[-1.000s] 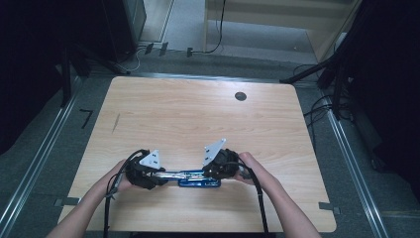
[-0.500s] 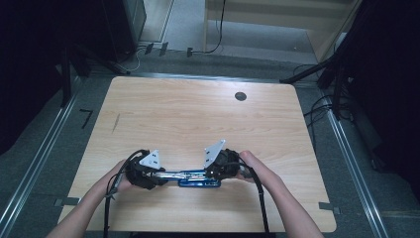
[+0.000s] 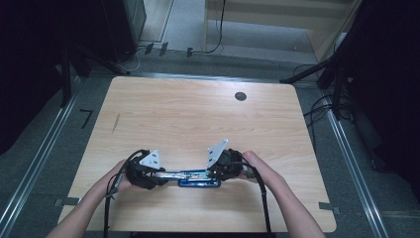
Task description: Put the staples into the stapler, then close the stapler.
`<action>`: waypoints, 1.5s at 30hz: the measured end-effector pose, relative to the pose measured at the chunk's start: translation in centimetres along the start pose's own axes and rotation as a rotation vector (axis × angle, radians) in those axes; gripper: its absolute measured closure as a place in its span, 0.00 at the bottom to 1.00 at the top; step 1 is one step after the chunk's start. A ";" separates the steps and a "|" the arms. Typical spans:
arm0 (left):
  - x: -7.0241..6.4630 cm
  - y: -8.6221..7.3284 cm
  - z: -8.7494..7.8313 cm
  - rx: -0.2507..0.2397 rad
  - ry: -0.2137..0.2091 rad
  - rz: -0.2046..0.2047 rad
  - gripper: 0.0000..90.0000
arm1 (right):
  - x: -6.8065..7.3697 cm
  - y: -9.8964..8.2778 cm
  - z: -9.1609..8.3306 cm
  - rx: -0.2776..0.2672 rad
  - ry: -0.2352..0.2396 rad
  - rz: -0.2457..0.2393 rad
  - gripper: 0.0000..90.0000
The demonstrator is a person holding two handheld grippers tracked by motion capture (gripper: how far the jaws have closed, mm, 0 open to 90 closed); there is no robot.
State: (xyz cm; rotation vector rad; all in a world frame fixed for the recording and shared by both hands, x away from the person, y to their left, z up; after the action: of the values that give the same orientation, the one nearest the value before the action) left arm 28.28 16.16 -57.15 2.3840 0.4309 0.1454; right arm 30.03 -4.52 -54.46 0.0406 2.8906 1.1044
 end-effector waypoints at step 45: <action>0.1 -0.4 -0.2 0.011 0.002 0.009 0.59 | -0.1 -1.8 -0.8 -0.057 -0.279 0.503 0.37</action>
State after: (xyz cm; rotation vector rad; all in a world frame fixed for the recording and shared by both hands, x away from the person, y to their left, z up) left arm 28.24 16.61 -57.22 2.3966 0.4234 0.1499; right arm 30.11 -6.41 -55.04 0.8843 2.6548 1.1253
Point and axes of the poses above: each handheld gripper's, and its own axes: z roughly forward along the jaws, y roughly out of its top, x roughly to its left, the point moved 8 cm from there along z, roughly forward along the jaws, and after that the axes turned 10 degrees about -x, right-handed, at the moved point
